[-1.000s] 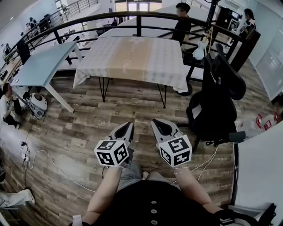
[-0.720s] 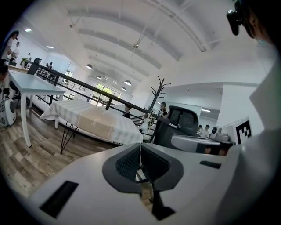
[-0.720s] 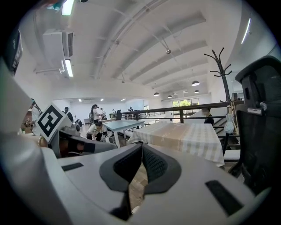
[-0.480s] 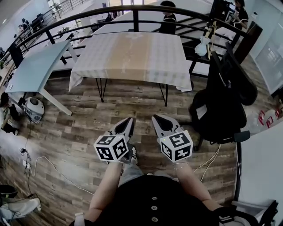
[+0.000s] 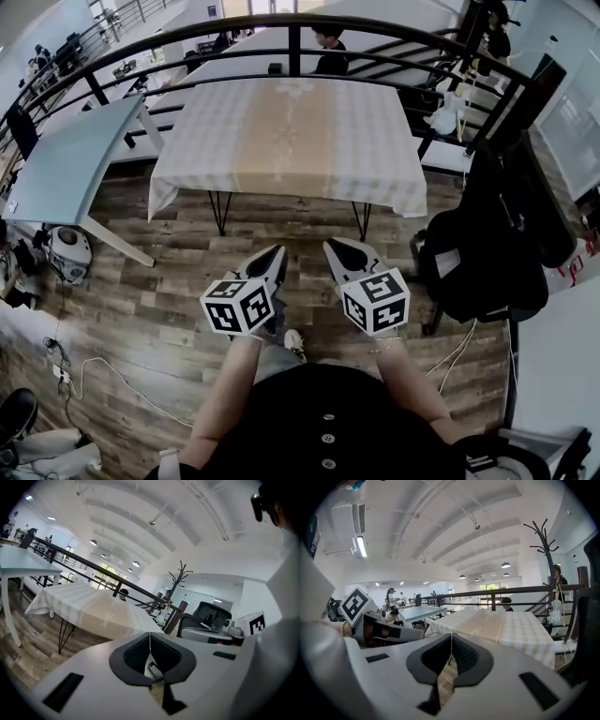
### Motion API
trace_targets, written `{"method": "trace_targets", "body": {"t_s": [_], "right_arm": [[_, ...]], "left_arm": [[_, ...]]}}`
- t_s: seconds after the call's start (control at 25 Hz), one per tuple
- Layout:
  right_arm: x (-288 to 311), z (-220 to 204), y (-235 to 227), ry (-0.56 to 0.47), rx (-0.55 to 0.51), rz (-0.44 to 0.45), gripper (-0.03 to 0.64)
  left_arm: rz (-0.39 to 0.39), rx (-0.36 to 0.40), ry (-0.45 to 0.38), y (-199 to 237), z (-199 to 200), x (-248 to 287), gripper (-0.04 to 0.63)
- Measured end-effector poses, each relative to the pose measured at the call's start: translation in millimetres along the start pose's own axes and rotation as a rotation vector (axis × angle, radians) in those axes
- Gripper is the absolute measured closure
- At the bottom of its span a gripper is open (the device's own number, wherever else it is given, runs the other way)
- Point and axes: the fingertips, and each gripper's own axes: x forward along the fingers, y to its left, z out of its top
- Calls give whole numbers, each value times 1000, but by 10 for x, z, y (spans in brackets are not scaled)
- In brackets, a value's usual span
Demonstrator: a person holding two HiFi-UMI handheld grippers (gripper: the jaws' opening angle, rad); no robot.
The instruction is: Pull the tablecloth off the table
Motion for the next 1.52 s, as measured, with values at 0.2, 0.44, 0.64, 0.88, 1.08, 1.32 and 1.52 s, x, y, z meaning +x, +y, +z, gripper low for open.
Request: {"method": "trace_targets", "body": {"t_s": [0.2,0.44,0.64,0.88,1.08,1.32,1.52], "right_arm": [[373,72,-137,1,41,-40,589],[526,2,-174,41,43,-63,589],[628,-80,-252,63,75,-70,589],[804,-95,-341,67,104,-50,589],[1014,-5,-552,37,133,-23,588],[1332,-13,-1015,49,194,-44,588],[1629,-147,-1331,87,256,-57,587]], "left_arm": [[-12,-7,31,379,162,163,580],[-37,-39,70,536,131,314,580],[-44,-55,103,622,71,396,580],[-30,-72,116,769,120,542,580],[-6,-82,123,921,210,758,580],[42,-107,160,1209,260,1149,580],[65,-139,190,1494,265,1492,580]]}}
